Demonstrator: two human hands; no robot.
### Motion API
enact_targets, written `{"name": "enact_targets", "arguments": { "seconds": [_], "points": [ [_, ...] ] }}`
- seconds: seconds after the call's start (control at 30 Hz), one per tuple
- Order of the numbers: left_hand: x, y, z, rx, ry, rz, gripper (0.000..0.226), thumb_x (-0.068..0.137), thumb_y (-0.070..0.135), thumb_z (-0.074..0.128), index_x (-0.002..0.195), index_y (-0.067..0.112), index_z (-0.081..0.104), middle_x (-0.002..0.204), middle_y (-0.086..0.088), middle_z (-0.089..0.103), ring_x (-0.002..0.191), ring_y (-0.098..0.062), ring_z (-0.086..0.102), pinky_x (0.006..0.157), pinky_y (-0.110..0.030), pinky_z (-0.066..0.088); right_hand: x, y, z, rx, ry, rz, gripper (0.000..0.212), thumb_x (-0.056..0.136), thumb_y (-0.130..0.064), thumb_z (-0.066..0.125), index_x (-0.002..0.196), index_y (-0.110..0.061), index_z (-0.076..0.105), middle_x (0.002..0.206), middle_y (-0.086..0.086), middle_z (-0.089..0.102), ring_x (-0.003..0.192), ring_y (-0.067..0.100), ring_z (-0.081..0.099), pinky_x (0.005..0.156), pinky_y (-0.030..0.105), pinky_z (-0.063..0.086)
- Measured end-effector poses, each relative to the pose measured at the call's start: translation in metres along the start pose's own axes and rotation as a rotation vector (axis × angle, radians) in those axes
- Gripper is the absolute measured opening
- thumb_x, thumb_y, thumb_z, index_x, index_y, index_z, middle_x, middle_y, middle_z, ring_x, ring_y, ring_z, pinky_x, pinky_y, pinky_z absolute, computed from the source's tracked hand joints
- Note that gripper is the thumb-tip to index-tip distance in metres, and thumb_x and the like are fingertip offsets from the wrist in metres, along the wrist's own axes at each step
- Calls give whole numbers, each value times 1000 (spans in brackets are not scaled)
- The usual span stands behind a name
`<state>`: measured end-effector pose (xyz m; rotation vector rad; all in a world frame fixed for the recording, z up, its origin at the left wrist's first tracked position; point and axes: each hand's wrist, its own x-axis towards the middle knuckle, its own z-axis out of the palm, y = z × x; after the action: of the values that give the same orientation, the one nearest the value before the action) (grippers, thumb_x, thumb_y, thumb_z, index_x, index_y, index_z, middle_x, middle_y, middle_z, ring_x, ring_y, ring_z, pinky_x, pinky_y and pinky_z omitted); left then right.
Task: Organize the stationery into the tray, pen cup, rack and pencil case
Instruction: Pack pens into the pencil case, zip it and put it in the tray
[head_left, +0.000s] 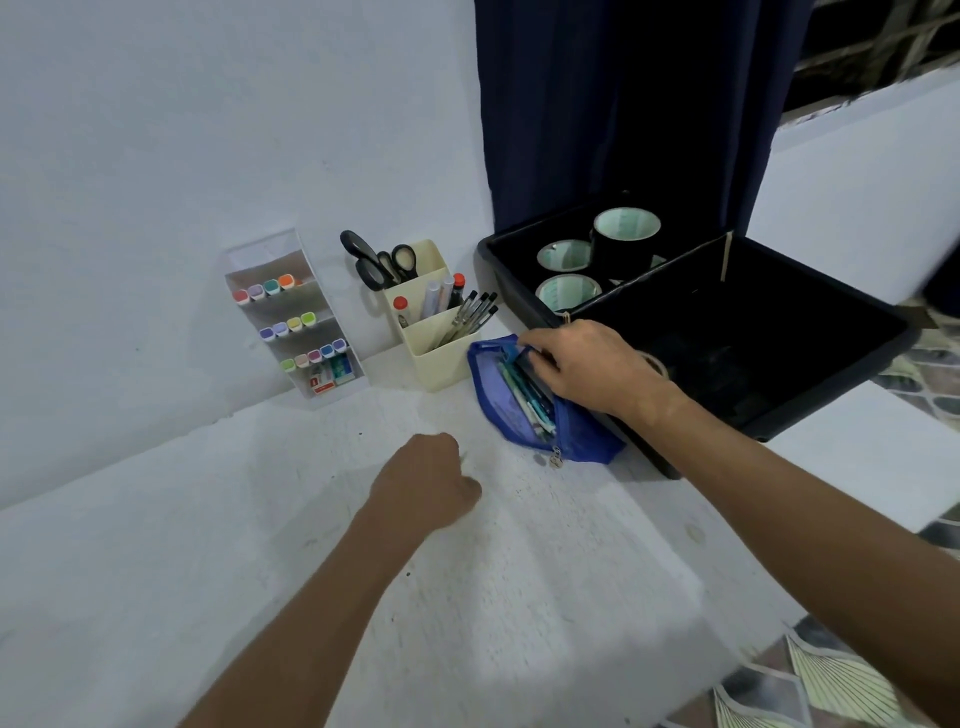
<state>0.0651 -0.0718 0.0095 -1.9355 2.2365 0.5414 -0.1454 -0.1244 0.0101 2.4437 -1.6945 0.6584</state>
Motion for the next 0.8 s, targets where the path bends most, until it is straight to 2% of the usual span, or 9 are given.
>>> {"name": "enact_targets", "arguments": {
  "seconds": [0.17, 0.27, 0.37, 0.43, 0.5, 0.6, 0.67, 0.73, 0.8],
  "points": [
    [33, 8, -30, -278, 145, -85, 22, 90, 31, 58, 96, 11, 63, 91, -7, 65, 76, -21, 67, 70, -31, 57, 0, -1, -2, 7, -3, 16, 29, 95, -27, 43, 115, -19, 62, 85, 8, 70, 77, 27, 64, 66, 34, 48],
    [53, 23, -35, -704, 116, -114, 20, 89, 21, 60, 102, 7, 66, 94, -11, 69, 78, -26, 71, 60, -33, 60, -1, -2, -4, 24, 2, 18, 31, 95, -27, 44, 119, -19, 61, 89, 9, 71, 81, 29, 64, 70, 38, 52],
    [69, 43, -30, -1081, 57, -219, 20, 85, 5, 60, 105, 3, 64, 92, -13, 66, 77, -22, 63, 46, -24, 50, -2, -4, -5, 30, 11, 15, 31, 95, -26, 45, 120, -18, 61, 89, 9, 71, 82, 29, 65, 72, 40, 53],
    [74, 54, -23, -1276, 9, -275, 17, 85, 1, 59, 102, 3, 60, 79, -12, 63, 63, -18, 58, 45, -24, 48, -2, -3, -5, 35, 19, 17, 31, 95, -25, 44, 120, -19, 60, 89, 9, 72, 81, 28, 66, 72, 39, 53],
    [75, 62, -17, -1423, -60, -290, 20, 88, 0, 60, 108, 0, 59, 77, -11, 63, 64, -18, 61, 53, -27, 54, -2, -3, -5, 39, 17, 20, 30, 94, -24, 44, 119, -18, 61, 88, 9, 72, 80, 28, 66, 72, 39, 53],
    [76, 66, -11, -1504, -80, -277, 23, 90, -5, 56, 113, -7, 57, 80, -14, 59, 75, -23, 62, 74, -31, 54, -2, -4, -5, 48, 12, 28, 29, 94, -25, 44, 117, -18, 61, 86, 8, 72, 79, 26, 66, 72, 38, 53],
    [77, 67, -7, -1472, -54, -271, 18, 90, -5, 56, 108, -7, 57, 80, -16, 60, 79, -26, 63, 72, -33, 57, -2, -4, -6, 51, 14, 27, 30, 94, -24, 44, 118, -18, 61, 86, 7, 72, 79, 26, 66, 72, 38, 53],
    [82, 64, -2, -1208, 62, -260, 15, 82, 6, 69, 95, 1, 64, 83, -18, 67, 72, -29, 66, 68, -38, 61, -2, -4, -6, 63, 15, 28, 31, 95, -24, 44, 120, -18, 61, 87, 7, 72, 80, 25, 66, 73, 37, 53],
    [89, 59, 5, -1008, 126, -233, 11, 77, 17, 75, 82, 10, 68, 90, -16, 71, 83, -32, 69, 78, -45, 59, -1, -4, -6, 67, 13, 29, 33, 95, -25, 44, 123, -19, 59, 89, 7, 72, 81, 25, 66, 74, 38, 53]
  ]
}}
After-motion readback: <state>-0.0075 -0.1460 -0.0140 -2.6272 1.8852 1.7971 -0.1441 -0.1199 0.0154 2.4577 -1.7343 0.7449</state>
